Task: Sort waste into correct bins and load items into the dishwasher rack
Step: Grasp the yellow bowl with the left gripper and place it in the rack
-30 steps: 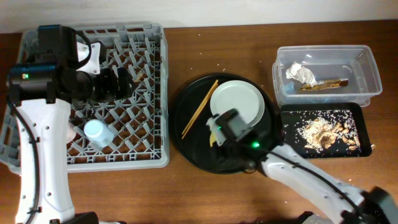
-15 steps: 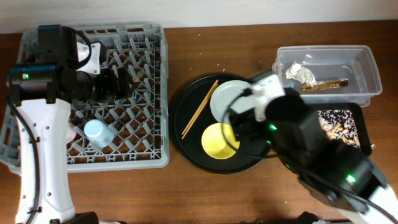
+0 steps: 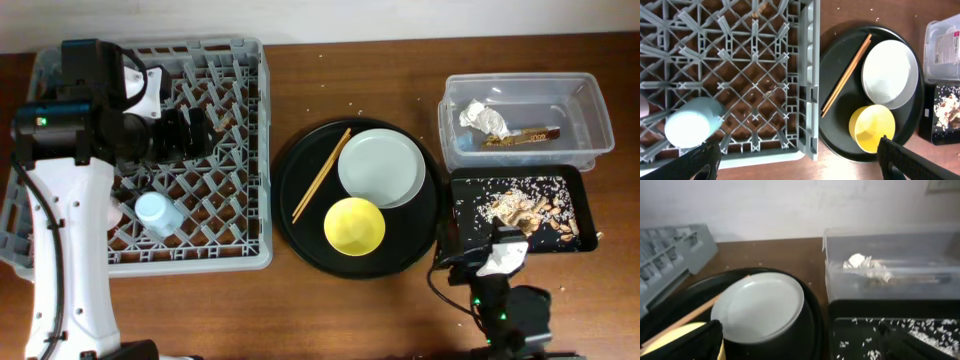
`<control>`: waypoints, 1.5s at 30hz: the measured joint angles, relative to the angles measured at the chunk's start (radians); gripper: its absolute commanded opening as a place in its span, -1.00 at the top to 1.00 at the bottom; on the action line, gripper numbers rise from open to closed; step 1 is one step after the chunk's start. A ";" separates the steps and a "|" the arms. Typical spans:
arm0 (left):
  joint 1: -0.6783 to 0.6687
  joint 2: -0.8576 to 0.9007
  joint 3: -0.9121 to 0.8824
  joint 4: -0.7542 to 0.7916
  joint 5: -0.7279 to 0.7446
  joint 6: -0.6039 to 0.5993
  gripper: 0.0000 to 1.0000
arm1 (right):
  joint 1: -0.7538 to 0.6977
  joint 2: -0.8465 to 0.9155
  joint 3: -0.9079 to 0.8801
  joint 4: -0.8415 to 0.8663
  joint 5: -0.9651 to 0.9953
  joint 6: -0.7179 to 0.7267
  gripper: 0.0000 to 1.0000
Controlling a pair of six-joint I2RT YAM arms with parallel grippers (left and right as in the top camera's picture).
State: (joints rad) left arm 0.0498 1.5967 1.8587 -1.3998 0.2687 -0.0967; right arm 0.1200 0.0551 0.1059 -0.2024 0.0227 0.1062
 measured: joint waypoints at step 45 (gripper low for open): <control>-0.396 0.340 0.295 -0.198 -1.004 -0.381 1.00 | 0.000 -0.044 -0.091 0.125 -0.014 0.000 -0.97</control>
State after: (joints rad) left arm -0.3462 1.9362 2.1536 -1.5982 -0.7353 -0.4782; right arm 0.1204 0.0109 0.0147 -0.0776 0.0090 0.1062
